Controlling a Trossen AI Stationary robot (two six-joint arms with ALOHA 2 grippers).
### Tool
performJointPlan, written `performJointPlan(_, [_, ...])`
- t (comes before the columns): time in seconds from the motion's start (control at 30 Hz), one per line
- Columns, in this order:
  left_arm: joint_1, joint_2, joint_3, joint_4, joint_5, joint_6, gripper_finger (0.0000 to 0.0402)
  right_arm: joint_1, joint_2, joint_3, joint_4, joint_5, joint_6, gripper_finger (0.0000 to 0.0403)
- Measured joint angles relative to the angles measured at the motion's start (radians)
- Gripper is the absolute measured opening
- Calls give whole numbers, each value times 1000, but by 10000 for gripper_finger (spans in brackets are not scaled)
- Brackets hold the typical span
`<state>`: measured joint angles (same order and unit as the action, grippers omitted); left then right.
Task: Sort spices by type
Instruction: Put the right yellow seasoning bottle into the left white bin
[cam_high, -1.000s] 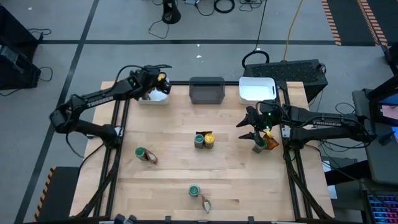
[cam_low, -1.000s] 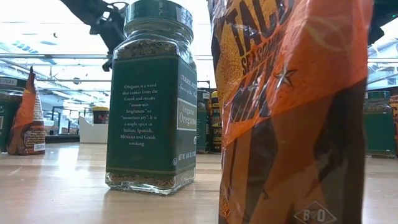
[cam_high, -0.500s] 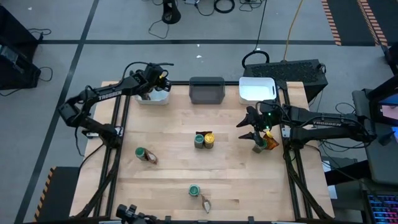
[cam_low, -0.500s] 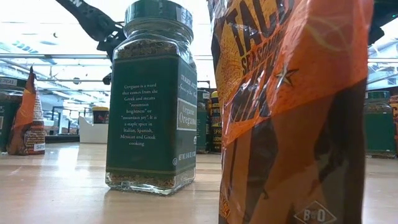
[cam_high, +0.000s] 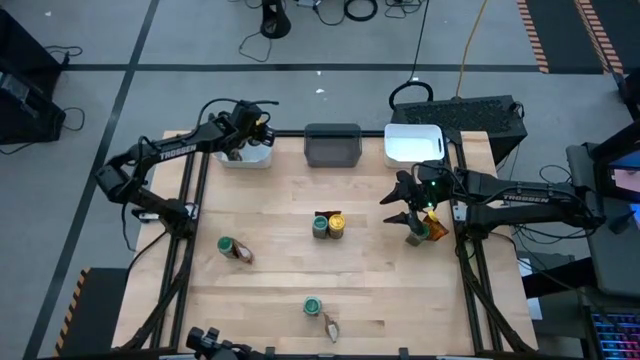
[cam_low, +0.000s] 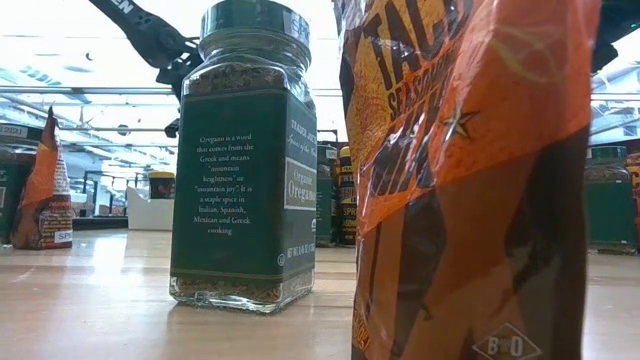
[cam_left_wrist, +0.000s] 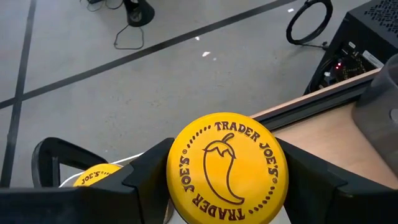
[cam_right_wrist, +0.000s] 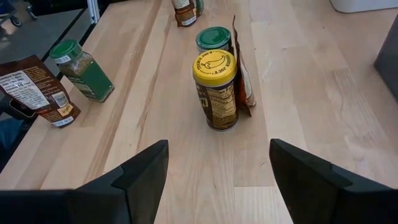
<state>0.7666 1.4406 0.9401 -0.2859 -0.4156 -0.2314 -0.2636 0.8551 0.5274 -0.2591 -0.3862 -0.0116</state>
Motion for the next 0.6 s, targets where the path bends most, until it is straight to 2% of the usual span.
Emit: performJointPlan(0.6, [0, 0, 0, -4, 20, -1, 243, 0, 0, 0, -1, 0, 4, 263])
